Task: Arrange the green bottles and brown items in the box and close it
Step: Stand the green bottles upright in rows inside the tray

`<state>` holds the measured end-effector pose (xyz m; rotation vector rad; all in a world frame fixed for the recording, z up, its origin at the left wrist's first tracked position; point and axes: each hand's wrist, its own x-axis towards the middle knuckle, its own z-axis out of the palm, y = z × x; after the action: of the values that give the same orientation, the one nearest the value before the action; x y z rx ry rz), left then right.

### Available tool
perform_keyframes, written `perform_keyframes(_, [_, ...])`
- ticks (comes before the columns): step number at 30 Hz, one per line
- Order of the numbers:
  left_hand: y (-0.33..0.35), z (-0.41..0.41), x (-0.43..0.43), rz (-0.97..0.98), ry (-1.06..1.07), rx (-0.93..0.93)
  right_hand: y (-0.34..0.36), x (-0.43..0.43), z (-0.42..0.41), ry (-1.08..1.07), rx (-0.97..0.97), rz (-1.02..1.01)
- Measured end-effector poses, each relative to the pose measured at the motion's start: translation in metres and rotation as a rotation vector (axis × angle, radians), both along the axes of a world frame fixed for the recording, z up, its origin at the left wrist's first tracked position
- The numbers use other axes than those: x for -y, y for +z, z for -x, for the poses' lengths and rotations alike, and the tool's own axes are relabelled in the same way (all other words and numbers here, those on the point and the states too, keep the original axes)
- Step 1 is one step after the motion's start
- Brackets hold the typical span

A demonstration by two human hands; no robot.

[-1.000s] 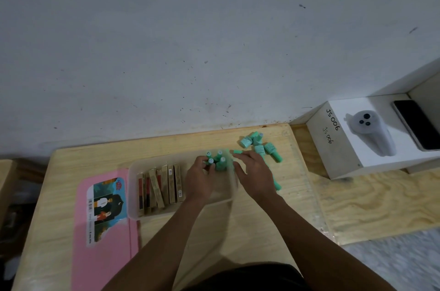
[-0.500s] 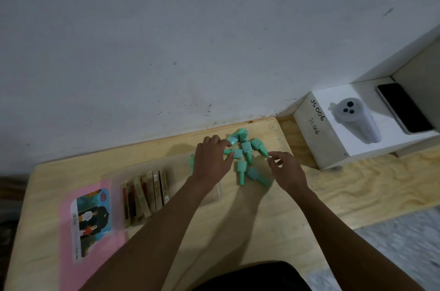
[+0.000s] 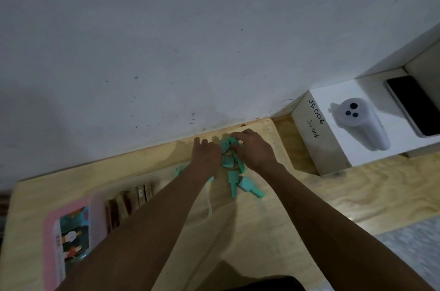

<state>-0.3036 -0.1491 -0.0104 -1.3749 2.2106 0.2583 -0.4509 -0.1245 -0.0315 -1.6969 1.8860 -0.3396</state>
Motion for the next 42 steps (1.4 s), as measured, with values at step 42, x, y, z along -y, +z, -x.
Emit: perform_keyframes(42, [0.048,-0.159,-0.099,0.093,0.803,-1.294,0.042,-0.104,-0.118,-0.174,-0.025,0.127])
